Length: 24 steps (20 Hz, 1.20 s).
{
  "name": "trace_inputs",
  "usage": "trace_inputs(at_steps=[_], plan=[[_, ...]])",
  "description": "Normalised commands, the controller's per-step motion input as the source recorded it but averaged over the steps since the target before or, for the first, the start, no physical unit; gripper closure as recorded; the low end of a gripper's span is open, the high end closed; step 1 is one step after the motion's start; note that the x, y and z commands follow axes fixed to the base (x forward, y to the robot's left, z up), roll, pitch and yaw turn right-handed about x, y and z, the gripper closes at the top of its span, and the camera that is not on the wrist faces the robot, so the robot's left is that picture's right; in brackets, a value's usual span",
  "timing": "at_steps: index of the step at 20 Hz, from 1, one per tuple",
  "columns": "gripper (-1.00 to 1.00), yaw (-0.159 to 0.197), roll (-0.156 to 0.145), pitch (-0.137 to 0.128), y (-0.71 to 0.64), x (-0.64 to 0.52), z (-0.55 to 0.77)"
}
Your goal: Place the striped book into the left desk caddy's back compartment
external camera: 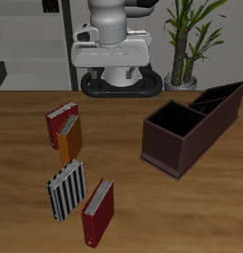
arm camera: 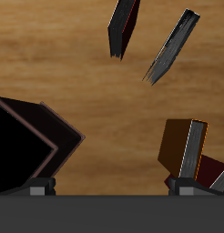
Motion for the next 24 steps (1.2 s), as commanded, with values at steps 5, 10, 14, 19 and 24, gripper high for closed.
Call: trace_inputs(at_steps=[5, 10, 14, 19, 24], plan=[[-1.0, -0.029, -0.041, -0.042, -0.29, 0.18, 0.07], [-1.0, -0.013, -0.033, -0.034, -0.19, 0.16, 0.11], [-1.0, -0.006, -0.026, -0.043, -0.11, 0.17, 0.13], [-1.0, -0.014, -0.016, -0.033, -0.07, 0.26, 0.08], [-1.0, -0.009, -0.021, 0.005, 0.01, 0.23, -0.04]])
